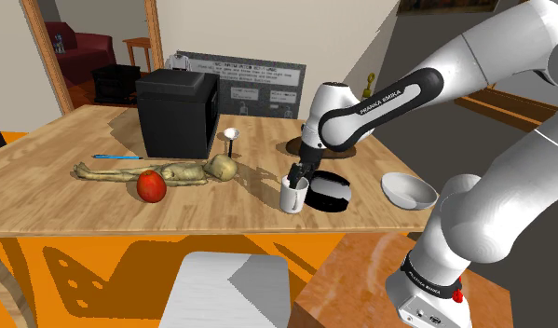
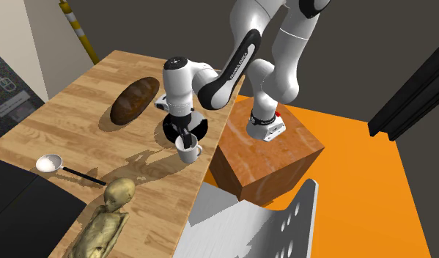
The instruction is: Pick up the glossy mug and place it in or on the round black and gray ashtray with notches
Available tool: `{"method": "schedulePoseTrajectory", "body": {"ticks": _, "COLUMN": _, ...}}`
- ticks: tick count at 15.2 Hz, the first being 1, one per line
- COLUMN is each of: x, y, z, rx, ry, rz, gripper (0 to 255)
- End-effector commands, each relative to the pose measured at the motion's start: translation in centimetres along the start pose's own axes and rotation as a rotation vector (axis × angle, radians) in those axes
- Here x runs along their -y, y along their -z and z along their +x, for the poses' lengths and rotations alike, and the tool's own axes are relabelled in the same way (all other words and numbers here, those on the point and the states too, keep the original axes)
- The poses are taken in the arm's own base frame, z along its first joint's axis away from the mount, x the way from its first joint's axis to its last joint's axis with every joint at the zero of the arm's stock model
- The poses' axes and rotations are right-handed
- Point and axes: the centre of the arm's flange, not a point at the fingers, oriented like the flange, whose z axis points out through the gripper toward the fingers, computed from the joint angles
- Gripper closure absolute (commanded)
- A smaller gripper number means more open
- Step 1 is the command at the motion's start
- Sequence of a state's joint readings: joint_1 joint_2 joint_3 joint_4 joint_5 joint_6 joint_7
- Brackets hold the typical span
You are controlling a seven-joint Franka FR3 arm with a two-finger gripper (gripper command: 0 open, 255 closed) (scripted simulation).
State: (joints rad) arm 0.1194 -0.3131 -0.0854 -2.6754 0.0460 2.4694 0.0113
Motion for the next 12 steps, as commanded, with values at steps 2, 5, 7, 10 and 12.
{"method": "schedulePoseTrajectory", "body": {"ticks": 2, "x": 0.0, "y": 0.0, "z": 0.0, "rx": 0.0, "ry": 0.0, "rz": 0.0, "gripper": 255}}
{"method": "schedulePoseTrajectory", "body": {"ticks": 5, "x": 0.0, "y": 0.0, "z": 0.0, "rx": 0.0, "ry": 0.0, "rz": 0.0, "gripper": 255}}
{"method": "schedulePoseTrajectory", "body": {"ticks": 7, "x": 0.0, "y": 0.0, "z": 0.0, "rx": 0.0, "ry": 0.0, "rz": 0.0, "gripper": 255}}
{"method": "schedulePoseTrajectory", "body": {"ticks": 10, "x": 0.0, "y": 0.0, "z": 0.0, "rx": 0.0, "ry": 0.0, "rz": 0.0, "gripper": 255}}
{"method": "schedulePoseTrajectory", "body": {"ticks": 12, "x": 0.1, "y": 1.0, "z": 0.1, "rx": 0.0, "ry": 0.0, "rz": 0.0, "gripper": 255}}
